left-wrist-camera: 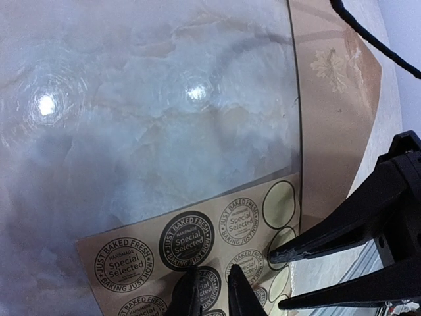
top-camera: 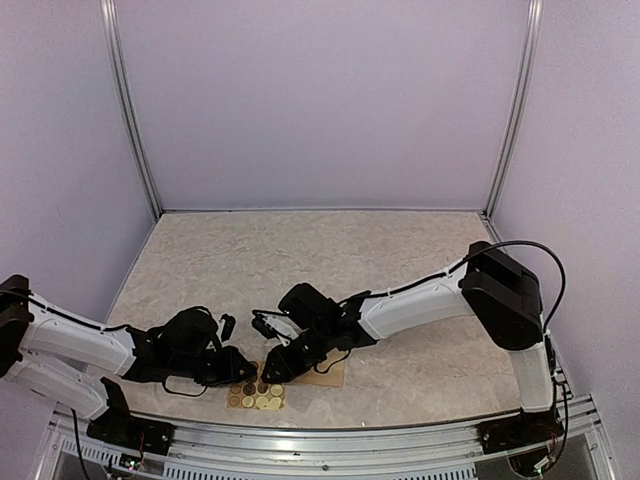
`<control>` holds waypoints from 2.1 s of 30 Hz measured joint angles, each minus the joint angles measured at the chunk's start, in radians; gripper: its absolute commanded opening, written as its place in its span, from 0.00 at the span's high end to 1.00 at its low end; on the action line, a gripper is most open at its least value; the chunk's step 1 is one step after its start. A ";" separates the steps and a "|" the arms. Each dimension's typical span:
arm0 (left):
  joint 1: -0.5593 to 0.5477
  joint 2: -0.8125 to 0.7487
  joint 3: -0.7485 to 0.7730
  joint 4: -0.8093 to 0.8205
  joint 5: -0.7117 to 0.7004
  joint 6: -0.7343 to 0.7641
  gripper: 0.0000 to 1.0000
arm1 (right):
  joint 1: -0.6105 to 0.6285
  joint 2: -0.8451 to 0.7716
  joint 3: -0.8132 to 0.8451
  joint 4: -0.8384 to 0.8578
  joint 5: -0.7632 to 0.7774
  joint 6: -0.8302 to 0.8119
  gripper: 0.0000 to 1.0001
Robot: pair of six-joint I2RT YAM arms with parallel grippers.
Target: Place the letter into the envelope and seal it
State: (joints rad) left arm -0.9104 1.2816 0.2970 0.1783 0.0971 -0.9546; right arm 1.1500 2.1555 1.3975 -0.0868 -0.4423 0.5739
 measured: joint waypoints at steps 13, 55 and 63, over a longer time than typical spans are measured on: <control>0.000 0.001 -0.008 0.018 0.000 -0.007 0.86 | 0.006 0.057 0.058 -0.024 -0.056 -0.011 0.82; 0.000 0.003 -0.011 0.026 -0.001 -0.023 0.86 | 0.007 0.095 0.097 -0.035 -0.103 -0.028 1.00; -0.002 0.003 -0.016 0.034 -0.007 -0.029 0.86 | 0.008 0.089 0.078 -0.010 -0.103 -0.031 1.00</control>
State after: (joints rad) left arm -0.9123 1.2846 0.2810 0.2127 0.0902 -0.9836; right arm 1.1580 2.2440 1.4757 -0.0971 -0.5449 0.5434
